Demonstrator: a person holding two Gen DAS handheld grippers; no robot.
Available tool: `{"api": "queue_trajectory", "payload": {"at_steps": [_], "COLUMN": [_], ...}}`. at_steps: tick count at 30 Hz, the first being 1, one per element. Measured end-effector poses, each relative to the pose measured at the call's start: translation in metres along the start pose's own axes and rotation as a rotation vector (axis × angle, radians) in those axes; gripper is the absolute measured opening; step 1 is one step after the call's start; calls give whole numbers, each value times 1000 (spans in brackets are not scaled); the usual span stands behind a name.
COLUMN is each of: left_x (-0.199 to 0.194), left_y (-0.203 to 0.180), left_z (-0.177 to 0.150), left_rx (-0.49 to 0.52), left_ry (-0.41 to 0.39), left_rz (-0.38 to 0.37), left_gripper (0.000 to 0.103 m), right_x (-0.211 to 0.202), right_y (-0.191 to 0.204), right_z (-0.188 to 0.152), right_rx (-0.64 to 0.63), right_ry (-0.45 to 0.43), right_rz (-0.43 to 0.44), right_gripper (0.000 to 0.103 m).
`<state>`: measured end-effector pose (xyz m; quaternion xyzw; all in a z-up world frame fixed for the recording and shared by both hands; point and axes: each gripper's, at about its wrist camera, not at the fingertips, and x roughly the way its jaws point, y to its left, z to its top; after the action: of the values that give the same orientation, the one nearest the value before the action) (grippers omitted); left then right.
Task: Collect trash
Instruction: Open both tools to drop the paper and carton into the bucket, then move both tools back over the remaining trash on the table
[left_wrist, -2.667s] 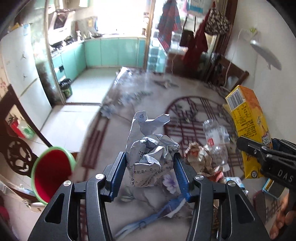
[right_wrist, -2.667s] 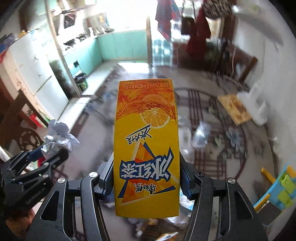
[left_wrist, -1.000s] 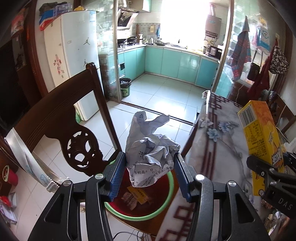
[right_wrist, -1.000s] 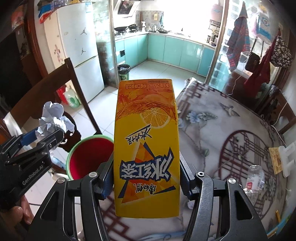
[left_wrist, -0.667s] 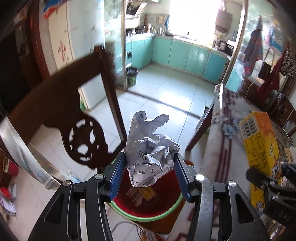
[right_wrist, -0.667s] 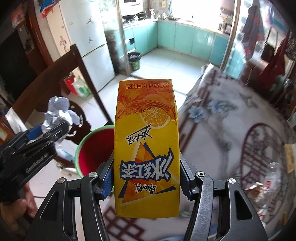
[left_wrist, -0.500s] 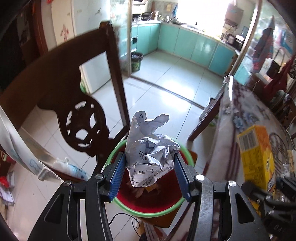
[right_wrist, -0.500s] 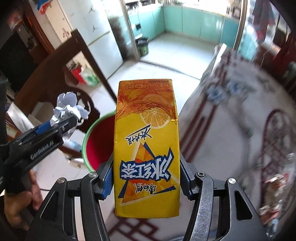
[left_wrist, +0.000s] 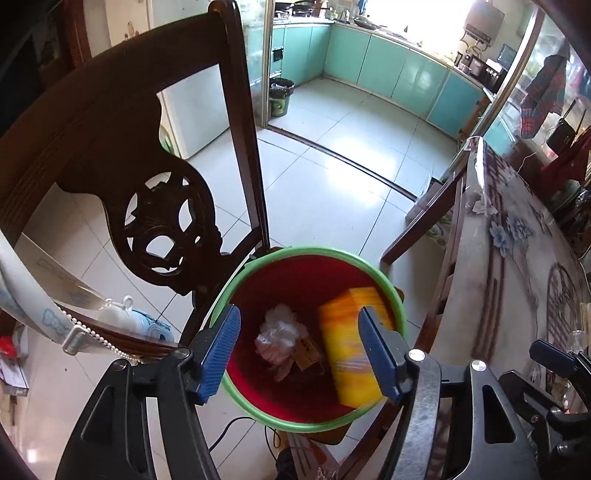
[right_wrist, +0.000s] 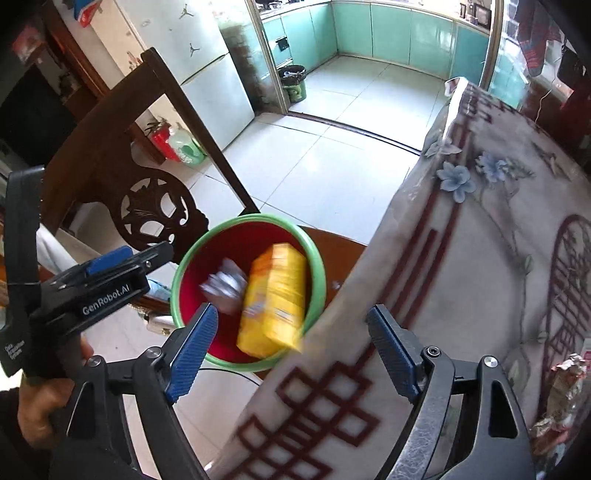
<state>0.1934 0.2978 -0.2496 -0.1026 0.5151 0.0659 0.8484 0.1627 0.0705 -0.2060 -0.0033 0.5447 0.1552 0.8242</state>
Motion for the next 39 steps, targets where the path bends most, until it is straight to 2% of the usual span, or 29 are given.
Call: {"api": "queue_trajectory", "payload": {"at_steps": [10, 19, 26, 36, 39], "left_x": [-33, -75, -122, -186, -207], "left_y": [-32, -75, -125, -201, -220], "left_z": [-8, -36, -65, -112, -124], "left_rx": [47, 88, 141, 213, 237], "left_ry": [-68, -123, -183, -256, -287], "left_rz": [-16, -24, -46, -100, -92], "left_gripper": [66, 66, 66, 66, 69], "right_x": [-35, -83, -131, -195, -212], "right_y": [-25, -49, -70, -113, -124], "right_z": [-17, -43, -66, -103, -113], "right_rx": [19, 23, 31, 50, 67], "right_ry": [-52, -130, -220, -336, -382], "right_rz": [-51, -88, -121, -163, -165], "right_gripper": [84, 84, 88, 89, 91]}}
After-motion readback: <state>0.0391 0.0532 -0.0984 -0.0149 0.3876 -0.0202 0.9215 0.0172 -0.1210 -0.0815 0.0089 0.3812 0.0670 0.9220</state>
